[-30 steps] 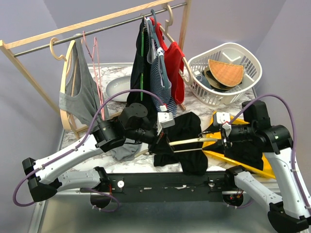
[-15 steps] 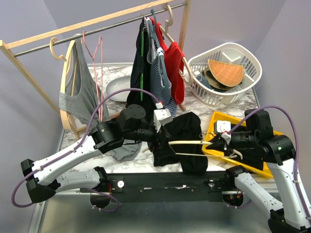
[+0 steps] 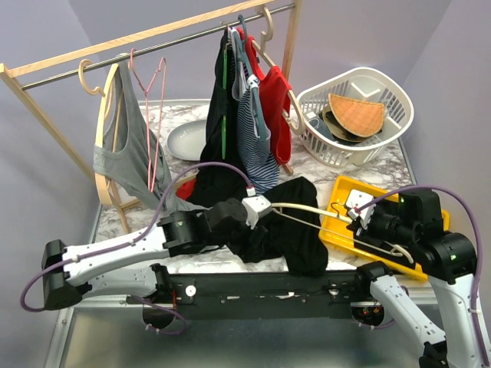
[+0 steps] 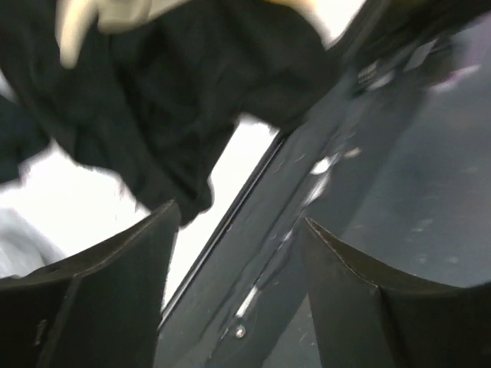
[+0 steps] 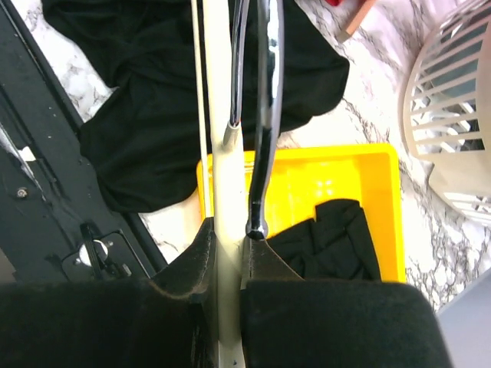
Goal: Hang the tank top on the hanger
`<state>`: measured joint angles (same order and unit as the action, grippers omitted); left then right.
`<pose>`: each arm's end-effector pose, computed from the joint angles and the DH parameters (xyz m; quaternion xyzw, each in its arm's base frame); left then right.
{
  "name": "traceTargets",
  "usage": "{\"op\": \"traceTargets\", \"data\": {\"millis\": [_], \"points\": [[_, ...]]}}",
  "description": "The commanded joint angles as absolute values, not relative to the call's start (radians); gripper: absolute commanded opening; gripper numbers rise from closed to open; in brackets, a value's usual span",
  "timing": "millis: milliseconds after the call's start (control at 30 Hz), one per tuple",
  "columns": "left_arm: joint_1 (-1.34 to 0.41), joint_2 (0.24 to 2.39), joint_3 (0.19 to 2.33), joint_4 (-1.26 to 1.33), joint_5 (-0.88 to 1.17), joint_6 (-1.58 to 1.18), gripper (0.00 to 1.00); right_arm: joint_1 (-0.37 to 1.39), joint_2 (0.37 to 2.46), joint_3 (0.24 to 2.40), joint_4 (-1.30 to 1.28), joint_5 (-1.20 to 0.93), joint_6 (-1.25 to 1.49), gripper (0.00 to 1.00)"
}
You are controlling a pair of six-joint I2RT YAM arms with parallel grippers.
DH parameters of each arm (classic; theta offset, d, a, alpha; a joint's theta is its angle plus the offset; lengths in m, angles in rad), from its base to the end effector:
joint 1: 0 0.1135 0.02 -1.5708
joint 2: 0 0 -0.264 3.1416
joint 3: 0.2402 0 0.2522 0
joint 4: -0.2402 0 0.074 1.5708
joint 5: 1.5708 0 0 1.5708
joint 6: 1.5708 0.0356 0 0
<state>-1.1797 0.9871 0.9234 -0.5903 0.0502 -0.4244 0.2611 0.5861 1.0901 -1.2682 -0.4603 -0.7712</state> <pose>0.0783 -0.1946 0.3114 0.3409 0.8292 -0.3336 0.2914 0.0559 0.0313 0.3571 -0.5198 0.7347 0.1066 0.4227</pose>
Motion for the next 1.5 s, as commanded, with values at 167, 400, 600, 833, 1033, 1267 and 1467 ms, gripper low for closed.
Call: {"op": "traceTargets", "data": {"millis": [167,400,600,833,1033,1267,1467], "points": [[-1.282,1.241,0.85,-0.549,-0.294,-0.655,0.61,0.252,0.584,1.051,-1.236,-0.452,-0.739,0.01],[-1.325,1.474,0.943,-0.583,-0.434,-0.698,0.61,0.252,0.572,1.026,-1.232,-0.468,-0.738,0.01],[-1.333,1.58,0.994,-0.61,-0.506,-0.724,0.45,0.252,0.563,1.006,-1.232,-0.469,-0.739,0.01],[-1.339,1.617,1.009,-0.644,-0.551,-0.733,0.41,0.25,0.563,1.003,-1.23,-0.488,-0.741,0.01],[-1.344,1.621,1.006,-0.667,-0.594,-0.749,0.41,0.252,0.566,0.997,-1.227,-0.505,-0.741,0.01],[-1.345,1.66,1.012,-0.667,-0.614,-0.75,0.41,0.252,0.572,1.003,-1.227,-0.512,-0.738,0.01],[-1.345,1.667,1.015,-0.66,-0.629,-0.741,0.24,0.25,0.575,0.996,-1.226,-0.525,-0.739,0.01]]}}
